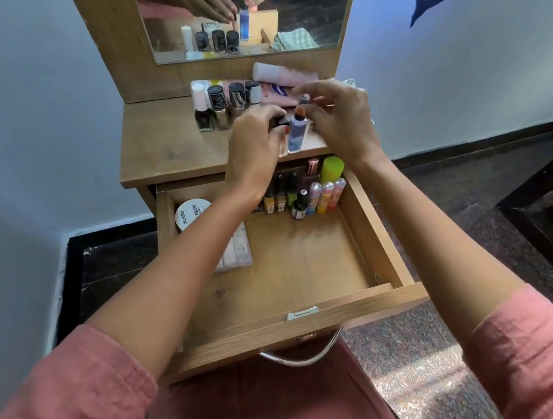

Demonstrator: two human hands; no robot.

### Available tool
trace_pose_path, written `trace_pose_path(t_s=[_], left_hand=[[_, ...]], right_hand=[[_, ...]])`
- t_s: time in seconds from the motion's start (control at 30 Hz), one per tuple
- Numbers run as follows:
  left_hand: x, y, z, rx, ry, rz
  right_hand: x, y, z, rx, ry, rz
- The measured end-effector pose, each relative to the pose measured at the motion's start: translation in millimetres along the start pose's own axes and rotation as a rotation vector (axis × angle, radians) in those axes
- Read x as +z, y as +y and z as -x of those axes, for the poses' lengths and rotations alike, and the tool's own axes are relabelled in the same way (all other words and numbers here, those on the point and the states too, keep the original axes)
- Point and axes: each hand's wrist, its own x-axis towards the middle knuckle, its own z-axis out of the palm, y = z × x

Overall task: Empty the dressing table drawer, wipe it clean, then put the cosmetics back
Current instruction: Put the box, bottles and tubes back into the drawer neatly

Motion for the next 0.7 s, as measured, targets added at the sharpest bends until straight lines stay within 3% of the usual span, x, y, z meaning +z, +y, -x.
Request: trace_pose_path(t_s=[0.5,0.7], left_hand=[[66,10,53,-0.054,-0.324,-0.077],[88,-2,63,-0.027,-0.362,-0.139]], right_hand=[[-31,57,74,0.104,-0.094,0.131],[-26,76,86,0.119,-0.151,0.236]])
